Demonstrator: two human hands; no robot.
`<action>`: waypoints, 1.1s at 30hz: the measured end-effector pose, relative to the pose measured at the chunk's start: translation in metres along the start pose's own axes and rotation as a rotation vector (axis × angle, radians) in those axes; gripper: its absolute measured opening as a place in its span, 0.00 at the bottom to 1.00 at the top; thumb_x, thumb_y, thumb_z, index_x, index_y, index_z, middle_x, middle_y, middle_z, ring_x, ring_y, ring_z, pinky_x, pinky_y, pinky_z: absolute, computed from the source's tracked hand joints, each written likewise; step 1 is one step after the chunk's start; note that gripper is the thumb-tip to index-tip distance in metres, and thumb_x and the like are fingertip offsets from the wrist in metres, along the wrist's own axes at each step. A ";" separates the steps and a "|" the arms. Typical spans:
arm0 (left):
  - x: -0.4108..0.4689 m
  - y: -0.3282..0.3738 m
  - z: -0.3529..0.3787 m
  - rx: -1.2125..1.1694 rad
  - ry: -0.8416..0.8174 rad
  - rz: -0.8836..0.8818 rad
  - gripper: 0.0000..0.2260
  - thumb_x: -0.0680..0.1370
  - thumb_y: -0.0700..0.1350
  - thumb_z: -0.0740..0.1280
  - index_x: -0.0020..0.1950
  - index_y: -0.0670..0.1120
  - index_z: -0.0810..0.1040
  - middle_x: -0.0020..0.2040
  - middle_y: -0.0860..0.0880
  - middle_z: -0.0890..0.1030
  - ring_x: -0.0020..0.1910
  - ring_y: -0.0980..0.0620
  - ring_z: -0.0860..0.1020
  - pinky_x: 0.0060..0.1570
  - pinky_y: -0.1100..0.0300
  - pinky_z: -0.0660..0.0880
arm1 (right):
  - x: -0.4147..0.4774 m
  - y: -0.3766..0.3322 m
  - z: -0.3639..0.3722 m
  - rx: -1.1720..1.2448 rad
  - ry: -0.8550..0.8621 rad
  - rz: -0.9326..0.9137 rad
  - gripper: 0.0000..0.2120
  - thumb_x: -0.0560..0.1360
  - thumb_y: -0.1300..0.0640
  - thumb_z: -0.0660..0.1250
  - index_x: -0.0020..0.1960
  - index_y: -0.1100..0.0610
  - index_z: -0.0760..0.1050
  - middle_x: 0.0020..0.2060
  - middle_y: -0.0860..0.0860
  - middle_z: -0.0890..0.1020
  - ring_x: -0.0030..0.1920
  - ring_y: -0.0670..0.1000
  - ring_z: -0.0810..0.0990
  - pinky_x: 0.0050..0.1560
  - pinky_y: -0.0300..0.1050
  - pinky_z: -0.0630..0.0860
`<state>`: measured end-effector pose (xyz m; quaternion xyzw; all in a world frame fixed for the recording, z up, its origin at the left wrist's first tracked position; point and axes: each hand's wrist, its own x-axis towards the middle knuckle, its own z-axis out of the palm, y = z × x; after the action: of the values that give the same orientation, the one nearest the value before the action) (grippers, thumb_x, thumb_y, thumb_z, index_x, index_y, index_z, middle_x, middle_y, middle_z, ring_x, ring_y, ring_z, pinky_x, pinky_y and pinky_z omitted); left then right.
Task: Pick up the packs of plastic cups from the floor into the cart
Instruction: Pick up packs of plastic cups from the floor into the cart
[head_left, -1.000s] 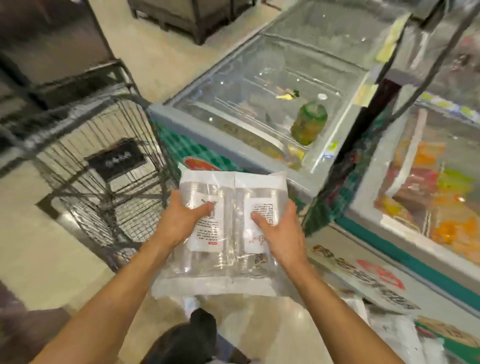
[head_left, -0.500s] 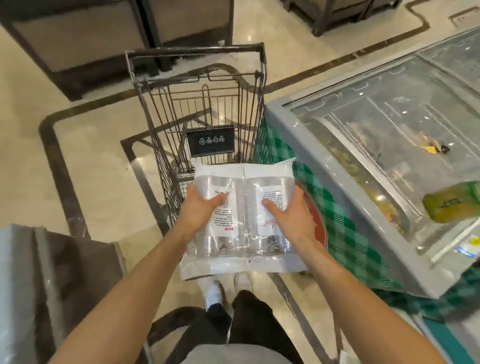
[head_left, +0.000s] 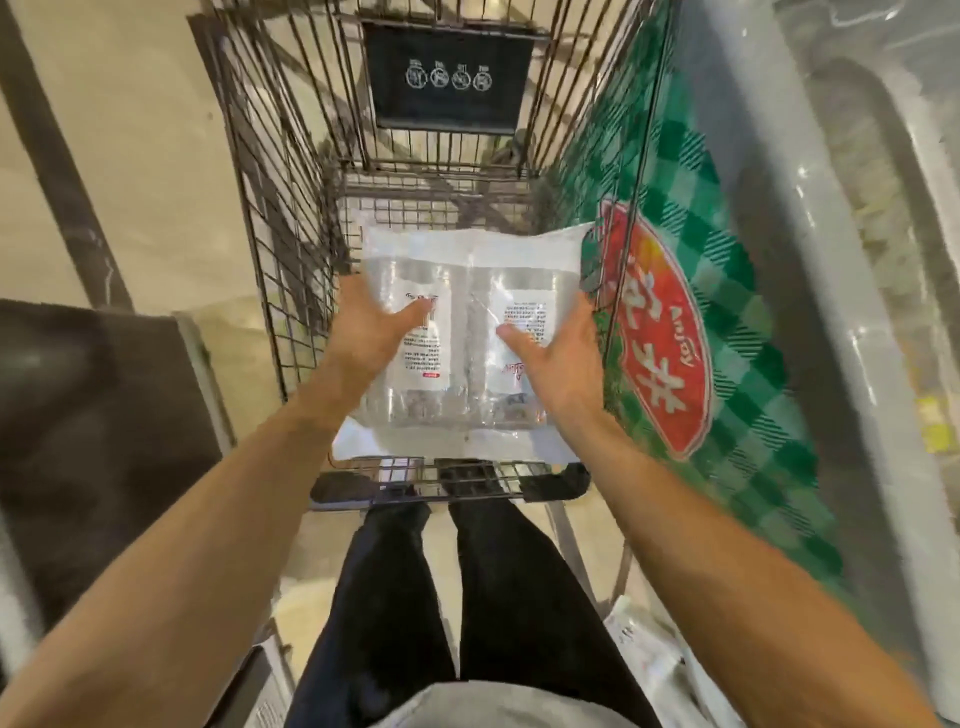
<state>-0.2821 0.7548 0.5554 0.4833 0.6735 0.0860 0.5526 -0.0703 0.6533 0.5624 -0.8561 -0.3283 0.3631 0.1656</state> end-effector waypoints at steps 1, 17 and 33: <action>0.007 -0.008 0.005 -0.012 -0.013 -0.008 0.29 0.81 0.52 0.76 0.73 0.45 0.64 0.59 0.58 0.74 0.63 0.52 0.77 0.69 0.52 0.75 | 0.005 0.005 0.008 -0.005 -0.010 0.013 0.56 0.75 0.31 0.73 0.87 0.56 0.48 0.84 0.57 0.62 0.81 0.61 0.64 0.77 0.58 0.66; 0.070 -0.138 0.065 0.115 -0.033 -0.061 0.44 0.69 0.61 0.84 0.75 0.55 0.60 0.65 0.49 0.73 0.62 0.47 0.78 0.57 0.50 0.81 | 0.041 0.084 0.110 0.066 -0.065 0.141 0.57 0.73 0.38 0.79 0.87 0.53 0.46 0.84 0.56 0.60 0.84 0.58 0.59 0.82 0.65 0.63; 0.061 -0.144 0.067 0.334 -0.042 -0.157 0.58 0.71 0.71 0.76 0.87 0.56 0.43 0.80 0.40 0.65 0.80 0.34 0.64 0.78 0.34 0.65 | 0.041 0.077 0.114 -0.183 -0.084 0.213 0.61 0.73 0.30 0.76 0.87 0.56 0.44 0.83 0.63 0.59 0.80 0.65 0.66 0.72 0.62 0.72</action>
<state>-0.3021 0.6971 0.3962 0.5159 0.7025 -0.0808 0.4835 -0.0978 0.6303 0.4233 -0.8818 -0.2739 0.3826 0.0336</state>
